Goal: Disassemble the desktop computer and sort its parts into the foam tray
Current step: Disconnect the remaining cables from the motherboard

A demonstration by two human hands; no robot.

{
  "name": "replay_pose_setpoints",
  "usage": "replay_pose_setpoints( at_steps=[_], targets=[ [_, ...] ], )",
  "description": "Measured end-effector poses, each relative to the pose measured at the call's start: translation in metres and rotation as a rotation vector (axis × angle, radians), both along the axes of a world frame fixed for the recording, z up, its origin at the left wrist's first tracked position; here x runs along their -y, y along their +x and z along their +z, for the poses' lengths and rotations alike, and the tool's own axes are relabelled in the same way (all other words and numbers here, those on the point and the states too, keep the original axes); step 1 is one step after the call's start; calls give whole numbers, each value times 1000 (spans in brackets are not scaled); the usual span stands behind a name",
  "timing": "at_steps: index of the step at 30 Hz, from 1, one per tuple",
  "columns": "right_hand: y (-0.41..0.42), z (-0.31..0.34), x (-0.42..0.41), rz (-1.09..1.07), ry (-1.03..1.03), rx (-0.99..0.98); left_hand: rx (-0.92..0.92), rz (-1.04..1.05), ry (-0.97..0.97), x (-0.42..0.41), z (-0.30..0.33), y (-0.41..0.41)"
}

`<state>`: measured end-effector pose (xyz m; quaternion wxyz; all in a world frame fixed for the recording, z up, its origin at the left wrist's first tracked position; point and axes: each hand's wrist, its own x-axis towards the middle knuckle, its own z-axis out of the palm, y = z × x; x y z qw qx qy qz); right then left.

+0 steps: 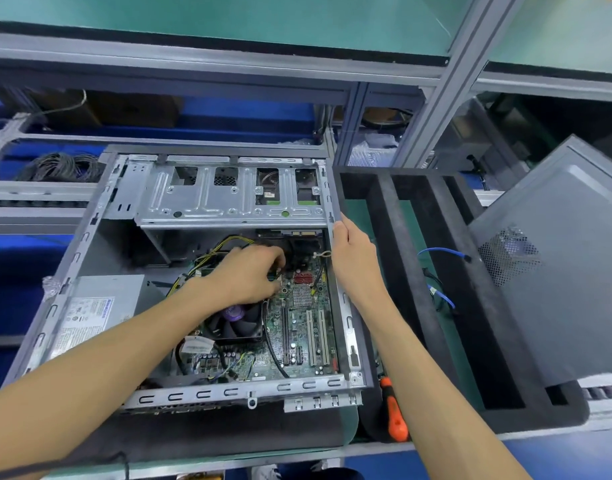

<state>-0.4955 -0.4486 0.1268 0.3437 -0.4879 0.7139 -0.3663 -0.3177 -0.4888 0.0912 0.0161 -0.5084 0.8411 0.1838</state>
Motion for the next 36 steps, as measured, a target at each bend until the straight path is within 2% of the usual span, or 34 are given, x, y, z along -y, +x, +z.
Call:
replay_pose_setpoints(
  at_steps=[3,6,9,11,13,16,19,21,23,25,28,30,33,36],
  targets=[
    [0,1,0,-7,-10,-11,25,-22,-203,-9,3,-7],
    [0,1,-1,-15,-5,-5,131,-48,-250,-16,5,-11],
    [-1,-2,0,-14,7,8,204,-178,-264,-20,1,-13],
    [-1,-2,1,5,10,6,148,-300,-203,-20,-1,-22],
    [0,0,1,7,22,8,91,-402,-32,-16,-3,-34],
    [0,1,0,5,27,3,31,-404,197,-12,-5,-44],
    [0,1,0,16,26,4,14,-270,126,-6,-11,-38],
    [-1,2,0,3,21,6,152,-201,2,-1,-11,-34],
    [-1,4,-1,-5,17,5,281,-181,44,-1,-9,-31],
    [-1,5,-2,0,13,-2,306,-179,118,-2,-2,-26],
    [-2,3,-2,-3,12,-8,236,-232,88,-8,17,-5],
    [-2,1,-1,-6,7,-11,191,-333,180,-15,29,14],
    [-1,1,-1,0,8,-7,257,-452,318,-27,37,32],
    [-1,3,-1,5,16,-21,200,-480,277,-27,37,34]
  ],
)
